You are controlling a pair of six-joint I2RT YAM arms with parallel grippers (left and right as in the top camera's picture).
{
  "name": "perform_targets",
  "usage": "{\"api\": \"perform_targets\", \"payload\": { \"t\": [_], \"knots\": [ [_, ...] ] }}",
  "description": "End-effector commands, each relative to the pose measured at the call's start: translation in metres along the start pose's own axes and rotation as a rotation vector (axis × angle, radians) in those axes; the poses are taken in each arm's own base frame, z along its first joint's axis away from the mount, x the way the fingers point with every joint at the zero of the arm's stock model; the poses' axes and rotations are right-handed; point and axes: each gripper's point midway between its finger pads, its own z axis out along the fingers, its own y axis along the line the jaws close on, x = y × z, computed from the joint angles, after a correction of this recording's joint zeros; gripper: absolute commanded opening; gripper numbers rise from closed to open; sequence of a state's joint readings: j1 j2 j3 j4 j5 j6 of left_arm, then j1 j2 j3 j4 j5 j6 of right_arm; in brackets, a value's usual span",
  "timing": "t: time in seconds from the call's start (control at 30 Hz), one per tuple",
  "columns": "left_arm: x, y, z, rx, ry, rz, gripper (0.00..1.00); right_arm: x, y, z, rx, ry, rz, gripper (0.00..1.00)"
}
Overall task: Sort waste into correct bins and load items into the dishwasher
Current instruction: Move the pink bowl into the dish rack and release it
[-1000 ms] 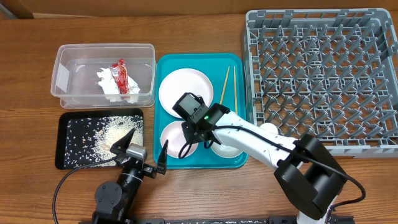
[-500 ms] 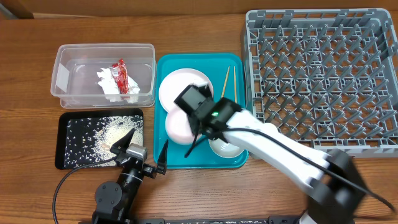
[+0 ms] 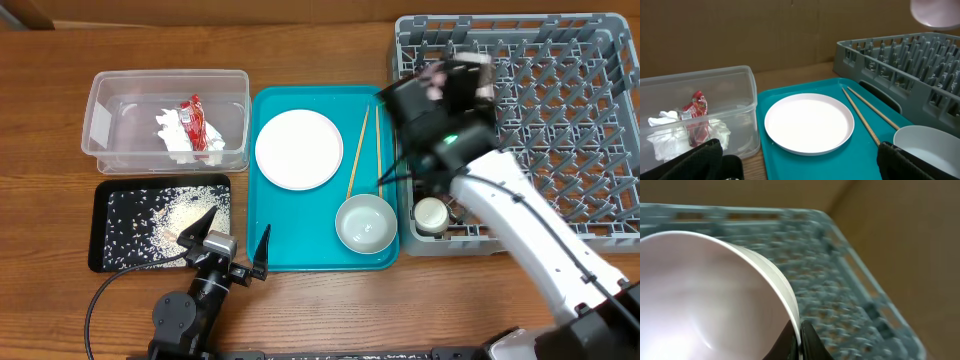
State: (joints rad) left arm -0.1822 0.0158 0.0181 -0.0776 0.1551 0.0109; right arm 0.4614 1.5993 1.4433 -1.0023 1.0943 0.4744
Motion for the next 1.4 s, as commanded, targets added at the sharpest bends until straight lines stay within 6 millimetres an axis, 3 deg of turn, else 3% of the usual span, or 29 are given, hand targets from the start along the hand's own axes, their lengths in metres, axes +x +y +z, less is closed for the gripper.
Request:
{"api": "perform_targets", "payload": {
  "t": [0.0, 0.27, 0.47, 0.77, 1.17, 1.37],
  "knots": [
    [0.0, -0.001, 0.0, 0.008, -0.008, 0.01, 1.0, 0.007, -0.039, 0.035, 0.153, 0.034, 0.048, 0.04],
    [0.0, -0.001, 0.0, 0.008, -0.008, 0.01, 1.0, 0.035, -0.073, 0.096, 0.281, 0.184, 0.078, 0.04],
    [0.0, -0.001, 0.0, 0.008, -0.008, 0.01, 1.0, 0.07, -0.055, 0.115, 0.272, 0.305, -0.042, 0.04],
    [0.0, -0.001, 0.0, 0.008, -0.008, 0.01, 1.0, 0.096, -0.033, 0.105, 0.28, 0.351, -0.111, 0.04],
    [0.0, -0.001, 0.0, 0.008, -0.008, 0.01, 1.0, 0.089, -0.011, 0.08, 0.247, 0.283, -0.206, 0.06],
    [0.0, -0.001, 0.0, 0.008, -0.008, 0.01, 1.0, 0.071, -0.02, 0.072, 0.326, 0.181, -0.268, 0.04]
  ]
}}
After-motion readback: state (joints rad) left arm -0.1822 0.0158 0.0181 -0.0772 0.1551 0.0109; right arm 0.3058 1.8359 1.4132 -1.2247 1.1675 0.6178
